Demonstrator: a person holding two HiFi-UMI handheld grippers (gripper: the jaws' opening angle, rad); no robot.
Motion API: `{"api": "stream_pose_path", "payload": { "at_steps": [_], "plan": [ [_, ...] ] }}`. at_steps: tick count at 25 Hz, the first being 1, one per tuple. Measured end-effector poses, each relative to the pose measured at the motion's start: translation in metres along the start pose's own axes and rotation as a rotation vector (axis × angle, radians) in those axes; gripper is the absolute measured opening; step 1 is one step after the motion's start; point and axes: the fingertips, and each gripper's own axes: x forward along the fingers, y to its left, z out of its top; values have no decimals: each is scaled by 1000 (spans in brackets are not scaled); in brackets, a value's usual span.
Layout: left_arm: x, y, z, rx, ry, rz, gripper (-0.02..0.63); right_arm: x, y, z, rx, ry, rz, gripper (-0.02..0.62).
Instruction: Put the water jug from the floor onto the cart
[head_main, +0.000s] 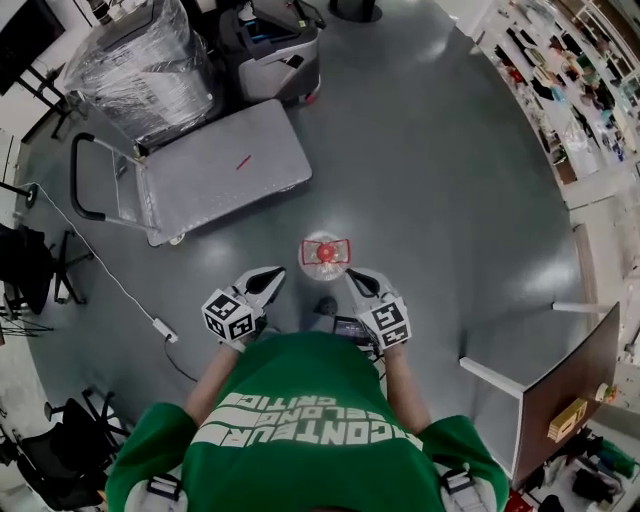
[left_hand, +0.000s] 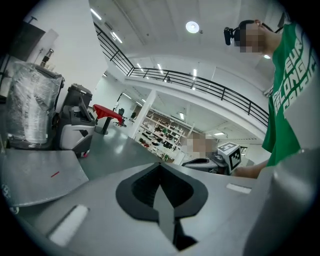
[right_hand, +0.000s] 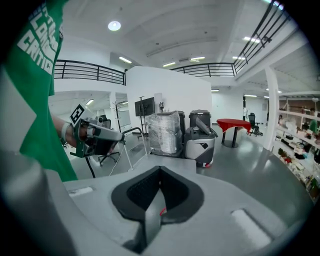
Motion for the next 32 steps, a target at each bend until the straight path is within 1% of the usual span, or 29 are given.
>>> {"api": "stream_pose_path", "payload": {
  "at_steps": [3, 6, 11, 16, 21, 23, 26, 29, 32],
  "plan": [
    [16, 2, 0, 0, 8, 20, 14, -2, -28, -4, 4, 2, -3, -8],
    [27, 15, 2, -7, 2, 27, 14, 11, -50, -4, -3, 2, 7, -8],
    [25, 23, -24, -88, 40, 34, 14, 21, -51, -18, 22, 47, 35, -8],
    [37, 42, -43, -137, 106, -5, 14, 37, -62, -24, 14, 89, 27, -8],
    [53, 60, -51, -140, 153, -59, 14, 51, -80, -33, -32, 129, 24, -8],
    [60, 66, -60, -142, 182, -76, 14, 59, -88, -44, -60, 157, 28, -8],
    [70, 76, -78, -162, 231, -97, 14, 76, -95, -69, -70, 211, 45, -8],
    [82, 86, -99, -177, 280, -114, 14, 97, -101, -104, -73, 267, 63, -8],
    [95, 93, -120, -186, 331, -141, 14, 112, -102, -147, -84, 353, 75, -8]
  ]
}}
